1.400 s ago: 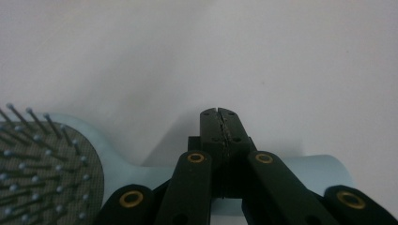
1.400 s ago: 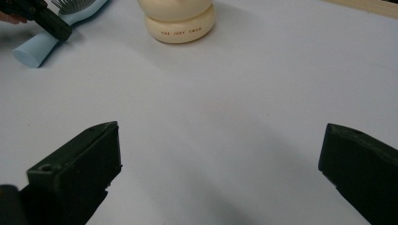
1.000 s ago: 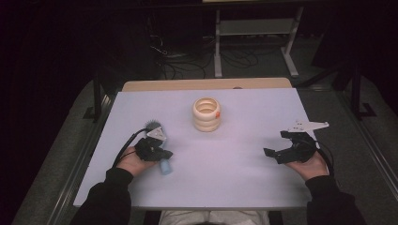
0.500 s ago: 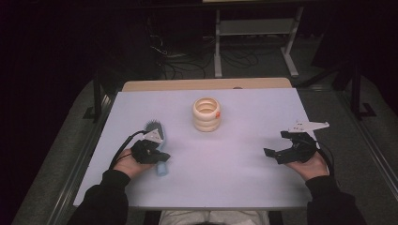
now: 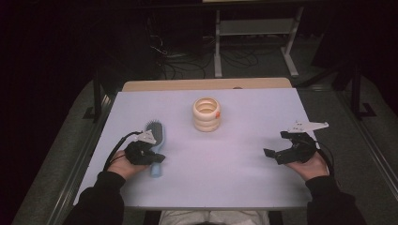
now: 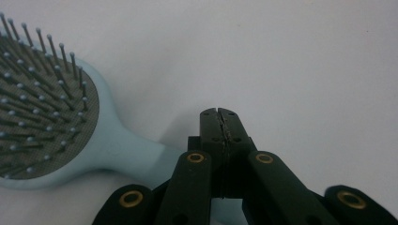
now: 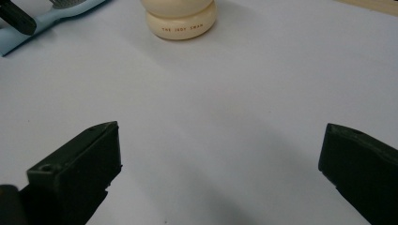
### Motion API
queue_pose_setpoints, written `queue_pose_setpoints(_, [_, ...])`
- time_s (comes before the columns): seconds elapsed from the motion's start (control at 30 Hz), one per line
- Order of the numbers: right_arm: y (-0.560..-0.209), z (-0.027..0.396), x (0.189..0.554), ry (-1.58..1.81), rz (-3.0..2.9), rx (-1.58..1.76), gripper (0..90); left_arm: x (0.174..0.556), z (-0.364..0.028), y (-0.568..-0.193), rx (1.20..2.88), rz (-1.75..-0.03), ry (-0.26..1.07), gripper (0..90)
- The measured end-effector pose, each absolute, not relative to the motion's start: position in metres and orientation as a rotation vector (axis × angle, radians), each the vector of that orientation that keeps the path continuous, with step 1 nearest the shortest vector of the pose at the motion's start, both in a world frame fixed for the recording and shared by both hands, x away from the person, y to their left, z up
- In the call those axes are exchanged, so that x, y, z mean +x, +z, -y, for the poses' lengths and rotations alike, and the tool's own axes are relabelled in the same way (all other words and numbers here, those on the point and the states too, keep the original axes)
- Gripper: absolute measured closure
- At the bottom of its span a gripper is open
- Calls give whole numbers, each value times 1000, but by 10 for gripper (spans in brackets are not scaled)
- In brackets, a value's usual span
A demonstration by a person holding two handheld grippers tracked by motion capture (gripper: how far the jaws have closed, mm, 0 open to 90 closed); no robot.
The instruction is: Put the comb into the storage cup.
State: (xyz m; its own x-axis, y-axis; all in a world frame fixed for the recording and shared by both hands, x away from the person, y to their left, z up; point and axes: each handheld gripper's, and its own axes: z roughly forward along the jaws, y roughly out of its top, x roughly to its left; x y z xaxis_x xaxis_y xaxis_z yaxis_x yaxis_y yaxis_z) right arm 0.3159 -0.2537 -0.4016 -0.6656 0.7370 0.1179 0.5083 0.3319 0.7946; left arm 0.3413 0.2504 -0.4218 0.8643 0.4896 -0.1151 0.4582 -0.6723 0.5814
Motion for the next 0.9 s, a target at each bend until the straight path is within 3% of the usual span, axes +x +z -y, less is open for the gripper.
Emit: queue_pose_setpoints(0.9, [-402,253,316,1243,-2346,1116,0,342,-295,-418,2315,-810,39,899])
